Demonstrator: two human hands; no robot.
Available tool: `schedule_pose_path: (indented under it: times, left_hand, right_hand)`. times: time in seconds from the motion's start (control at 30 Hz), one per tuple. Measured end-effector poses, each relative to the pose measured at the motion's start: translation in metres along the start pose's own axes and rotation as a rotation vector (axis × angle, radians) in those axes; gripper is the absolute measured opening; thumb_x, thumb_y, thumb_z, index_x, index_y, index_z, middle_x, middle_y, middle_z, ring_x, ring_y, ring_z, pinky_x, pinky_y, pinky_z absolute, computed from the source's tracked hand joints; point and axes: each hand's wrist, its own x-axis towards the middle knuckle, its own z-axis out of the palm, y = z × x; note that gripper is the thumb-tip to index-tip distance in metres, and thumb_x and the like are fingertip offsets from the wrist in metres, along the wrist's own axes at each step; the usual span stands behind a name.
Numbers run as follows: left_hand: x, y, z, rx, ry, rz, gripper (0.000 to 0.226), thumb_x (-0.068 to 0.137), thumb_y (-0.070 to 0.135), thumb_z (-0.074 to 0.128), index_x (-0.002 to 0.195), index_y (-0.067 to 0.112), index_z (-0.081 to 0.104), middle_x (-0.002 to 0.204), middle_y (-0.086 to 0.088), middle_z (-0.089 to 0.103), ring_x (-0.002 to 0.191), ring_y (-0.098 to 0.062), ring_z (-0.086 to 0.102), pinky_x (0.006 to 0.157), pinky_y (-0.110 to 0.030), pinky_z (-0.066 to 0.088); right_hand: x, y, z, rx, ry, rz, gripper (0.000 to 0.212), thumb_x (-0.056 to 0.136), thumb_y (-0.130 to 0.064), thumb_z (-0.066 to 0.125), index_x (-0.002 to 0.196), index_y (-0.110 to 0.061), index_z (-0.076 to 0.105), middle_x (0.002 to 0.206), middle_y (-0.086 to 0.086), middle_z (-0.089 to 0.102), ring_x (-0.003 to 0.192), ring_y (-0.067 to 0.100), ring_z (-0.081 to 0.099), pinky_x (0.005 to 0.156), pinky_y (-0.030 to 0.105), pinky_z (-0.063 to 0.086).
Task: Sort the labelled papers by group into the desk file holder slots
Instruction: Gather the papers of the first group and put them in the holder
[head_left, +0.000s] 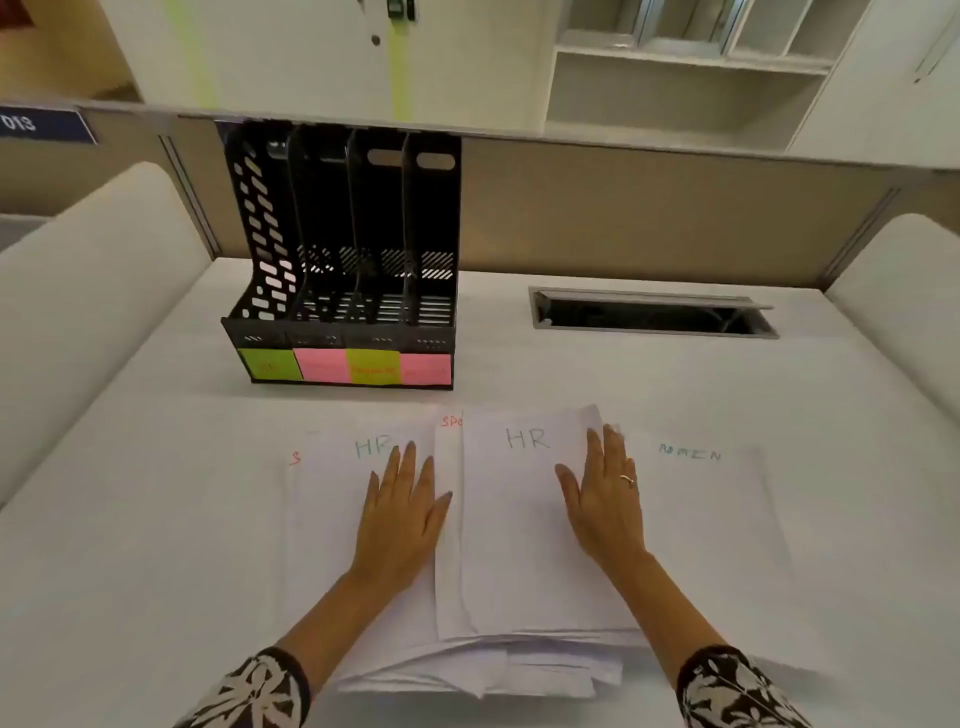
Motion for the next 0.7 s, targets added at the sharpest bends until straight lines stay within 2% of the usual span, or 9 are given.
schedule_pose_path:
  times: [0.1,0.27,0.33,0.4,0.47,0.53,0.57,0.63,0.7]
  left_hand:
    - [-0.019,0.012,0.017,0.007,-0.040,0.011,0.077,0.086,0.061,-0.006,0.150,0.023,0.014,0.159,-0.002,-0.004,0.145,-0.019,-0.012,0.114,-0.038,-0.008]
    - [-0.030,0.018,0.028,0.027,-0.042,-0.016,0.080,0.083,0.062,-0.012,0.150,0.022,0.005,0.159,-0.005,-0.008,0.146,-0.022,-0.009,0.115,-0.040,-0.007]
    - [-0.033,0.022,0.029,-0.008,-0.020,-0.025,0.084,0.083,0.064,-0.012,0.150,0.022,0.015,0.159,-0.006,0.000,0.147,-0.023,-0.003,0.116,-0.042,-0.003]
    - [-0.031,0.028,0.027,-0.103,-0.012,-0.093,0.081,0.084,0.065,-0.001,0.143,0.023,0.036,0.158,-0.006,0.015,0.146,-0.025,0.009,0.116,-0.044,0.008]
    - [-0.028,0.035,0.021,-0.175,0.057,-0.139,0.055,0.088,0.059,0.028,0.117,0.025,0.061,0.142,-0.008,0.042,0.131,-0.030,0.037,0.099,-0.045,0.029]
    - [-0.024,0.042,0.017,-0.139,0.181,-0.064,0.018,0.082,0.043,0.063,0.087,0.026,0.068,0.110,-0.001,0.059,0.098,-0.026,0.054,0.074,-0.036,0.032]
    - [-0.023,0.045,0.016,-0.126,0.193,-0.033,0.012,0.078,0.038,0.071,0.079,0.026,0.067,0.097,0.003,0.060,0.087,-0.022,0.055,0.069,-0.034,0.030]
    - [-0.021,0.050,0.014,-0.168,0.164,-0.013,0.013,0.079,0.037,0.071,0.077,0.025,0.066,0.082,0.007,0.062,0.075,-0.016,0.056,0.067,-0.032,0.031]
    - [-0.018,0.055,0.013,-0.289,0.138,-0.015,0.013,0.084,0.035,0.066,0.082,0.022,0.063,0.077,0.009,0.062,0.070,-0.012,0.056,0.069,-0.032,0.037]
  right_hand:
    - [-0.023,0.003,0.011,-0.014,-0.047,0.042,0.063,0.095,-0.041,0.043,0.145,-0.005,0.028,0.155,0.019,0.021,0.144,0.036,0.018,0.114,0.051,0.021]
    - [-0.042,0.008,0.023,-0.095,-0.137,0.070,0.063,0.097,-0.044,0.038,0.146,-0.007,0.025,0.156,0.017,0.018,0.145,0.033,0.014,0.116,0.049,0.018]
    - [-0.045,0.011,0.025,-0.114,-0.139,0.078,0.064,0.096,-0.046,0.036,0.147,-0.009,0.025,0.157,0.016,0.017,0.146,0.032,0.013,0.117,0.048,0.017]
    - [-0.046,0.012,0.025,-0.110,-0.140,0.087,0.064,0.096,-0.048,0.034,0.147,-0.010,0.024,0.157,0.016,0.015,0.146,0.031,0.012,0.118,0.047,0.015]
    - [-0.046,0.013,0.025,-0.095,-0.130,0.092,0.065,0.096,-0.049,0.034,0.147,-0.009,0.024,0.157,0.016,0.015,0.146,0.031,0.013,0.118,0.046,0.014]
    - [-0.047,0.013,0.025,-0.075,-0.122,0.102,0.066,0.096,-0.049,0.035,0.147,-0.009,0.024,0.157,0.016,0.015,0.146,0.030,0.013,0.118,0.045,0.013]
    - [-0.047,0.014,0.025,-0.066,-0.118,0.104,0.066,0.095,-0.049,0.035,0.147,-0.009,0.024,0.157,0.016,0.016,0.146,0.030,0.014,0.118,0.044,0.013]
    - [-0.047,0.014,0.025,-0.046,-0.106,0.108,0.067,0.094,-0.049,0.038,0.146,-0.009,0.024,0.157,0.017,0.018,0.145,0.030,0.017,0.118,0.044,0.014]
    - [-0.047,0.016,0.023,0.003,-0.095,0.124,0.070,0.093,-0.049,0.043,0.146,-0.009,0.024,0.156,0.016,0.019,0.144,0.030,0.021,0.118,0.044,0.016]
